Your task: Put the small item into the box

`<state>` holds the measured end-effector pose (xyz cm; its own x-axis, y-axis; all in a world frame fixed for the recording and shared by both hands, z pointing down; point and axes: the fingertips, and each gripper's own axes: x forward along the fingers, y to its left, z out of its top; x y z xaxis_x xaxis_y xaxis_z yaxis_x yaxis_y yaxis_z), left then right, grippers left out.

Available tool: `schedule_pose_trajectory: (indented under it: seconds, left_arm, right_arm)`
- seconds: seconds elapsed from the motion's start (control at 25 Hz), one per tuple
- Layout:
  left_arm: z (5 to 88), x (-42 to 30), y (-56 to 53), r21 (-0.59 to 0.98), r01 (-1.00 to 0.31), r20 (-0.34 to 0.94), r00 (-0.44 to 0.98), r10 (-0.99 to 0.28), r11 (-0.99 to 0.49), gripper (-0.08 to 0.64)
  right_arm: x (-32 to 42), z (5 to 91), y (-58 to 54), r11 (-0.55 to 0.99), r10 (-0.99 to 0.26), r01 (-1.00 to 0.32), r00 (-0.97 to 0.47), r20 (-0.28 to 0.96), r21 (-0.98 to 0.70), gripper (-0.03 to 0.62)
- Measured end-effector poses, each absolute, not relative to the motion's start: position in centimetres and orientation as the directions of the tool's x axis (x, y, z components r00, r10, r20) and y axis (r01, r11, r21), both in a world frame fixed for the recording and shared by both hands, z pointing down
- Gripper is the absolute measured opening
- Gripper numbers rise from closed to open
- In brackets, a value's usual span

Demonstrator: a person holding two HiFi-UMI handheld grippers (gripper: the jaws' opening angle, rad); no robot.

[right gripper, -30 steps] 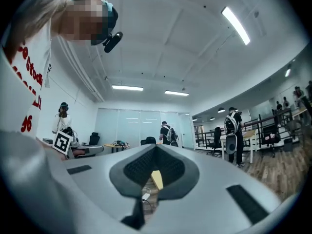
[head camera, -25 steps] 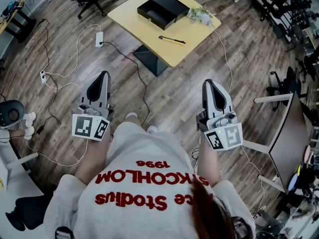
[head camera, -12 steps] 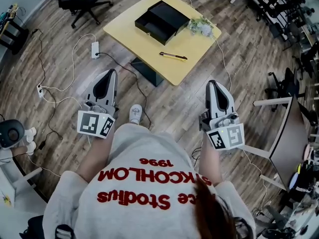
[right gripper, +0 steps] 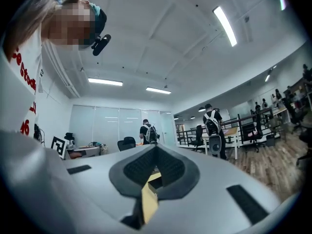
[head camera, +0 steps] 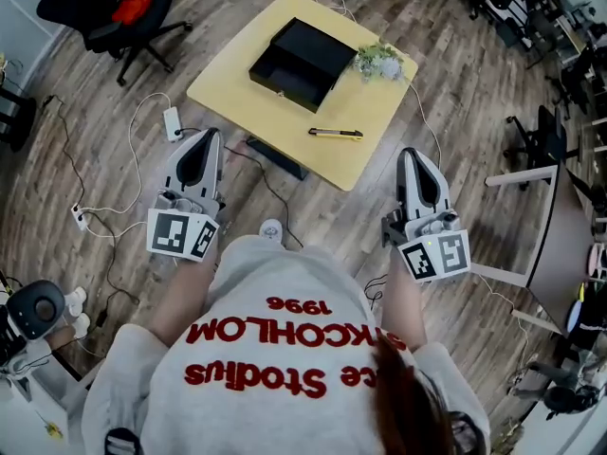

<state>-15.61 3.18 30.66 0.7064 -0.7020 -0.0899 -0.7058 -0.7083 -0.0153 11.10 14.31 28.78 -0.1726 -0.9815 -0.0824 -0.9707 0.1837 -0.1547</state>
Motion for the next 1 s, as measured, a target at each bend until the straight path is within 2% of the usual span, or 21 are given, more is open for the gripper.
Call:
schedule_pose_trajectory:
  seconds: [0.2,0.6,1.0]
  left_arm:
    - [31.1,-15.9,0.8,-0.006,-0.681,-0.084,0.730,-0.678,-0.733,0.006]
    - [32.9,-16.4,-1.5,0.026,-0.683,-0.039,0.729,-0.683,-0.730,0.006]
    - [32.5,-14.5,-6.1,0.017,-0.749,-0.040,0.661,-0.749,-0.662,0.006]
  right_arm:
    - [10.6,29.1,13.1,0.139,-0.989,-0.977,-0.129,-0.071,-0.162,0.005]
    - [10.3,30.4,10.8,0.135,-0.991,-0.974,-0.130,-0.038,-0.182,0.005]
    - [12.6,30.0,3.3,0.257,-0.966,-0.950,-0.250,-0.061,-0.178,0.005]
